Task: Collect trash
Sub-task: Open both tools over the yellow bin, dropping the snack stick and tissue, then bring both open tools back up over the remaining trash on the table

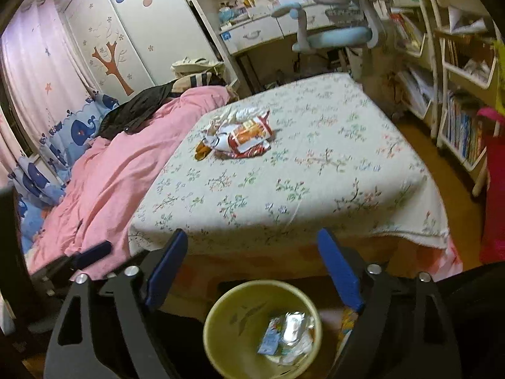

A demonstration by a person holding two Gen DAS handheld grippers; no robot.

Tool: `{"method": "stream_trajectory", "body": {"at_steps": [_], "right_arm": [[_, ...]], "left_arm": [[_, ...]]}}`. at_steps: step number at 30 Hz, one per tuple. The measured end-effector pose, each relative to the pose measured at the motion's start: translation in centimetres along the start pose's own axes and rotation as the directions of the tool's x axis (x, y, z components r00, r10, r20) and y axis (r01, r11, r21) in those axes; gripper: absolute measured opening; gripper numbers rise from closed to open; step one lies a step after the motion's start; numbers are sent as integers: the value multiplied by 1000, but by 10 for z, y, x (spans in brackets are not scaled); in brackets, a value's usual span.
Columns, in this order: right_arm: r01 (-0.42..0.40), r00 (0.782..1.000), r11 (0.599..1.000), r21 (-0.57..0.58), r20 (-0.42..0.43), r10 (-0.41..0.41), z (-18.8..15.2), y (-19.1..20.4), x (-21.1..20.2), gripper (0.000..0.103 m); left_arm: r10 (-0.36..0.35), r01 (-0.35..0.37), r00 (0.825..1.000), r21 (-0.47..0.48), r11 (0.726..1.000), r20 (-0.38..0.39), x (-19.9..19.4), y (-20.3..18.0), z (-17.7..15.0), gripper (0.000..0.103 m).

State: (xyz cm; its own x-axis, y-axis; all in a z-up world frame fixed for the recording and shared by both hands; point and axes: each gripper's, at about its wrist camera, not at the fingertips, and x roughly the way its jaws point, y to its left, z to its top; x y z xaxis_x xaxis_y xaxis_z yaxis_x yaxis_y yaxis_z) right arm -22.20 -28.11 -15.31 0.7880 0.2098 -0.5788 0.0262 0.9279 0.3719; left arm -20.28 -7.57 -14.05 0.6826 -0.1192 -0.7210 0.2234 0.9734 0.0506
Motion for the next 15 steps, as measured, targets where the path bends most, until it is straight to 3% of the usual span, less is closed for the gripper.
{"method": "stream_trajectory", "body": {"at_steps": [4,15], "right_arm": [[49,997,997,-54,62,-45,2,8,-6,93],[120,975,969,-215,211,-74,49,31,-9,96]], "left_arm": [[34,-33,998,-31,999,48,-5,10,13,88],[73,-57,982,-93,994,172,-11,33,64,96]]}}
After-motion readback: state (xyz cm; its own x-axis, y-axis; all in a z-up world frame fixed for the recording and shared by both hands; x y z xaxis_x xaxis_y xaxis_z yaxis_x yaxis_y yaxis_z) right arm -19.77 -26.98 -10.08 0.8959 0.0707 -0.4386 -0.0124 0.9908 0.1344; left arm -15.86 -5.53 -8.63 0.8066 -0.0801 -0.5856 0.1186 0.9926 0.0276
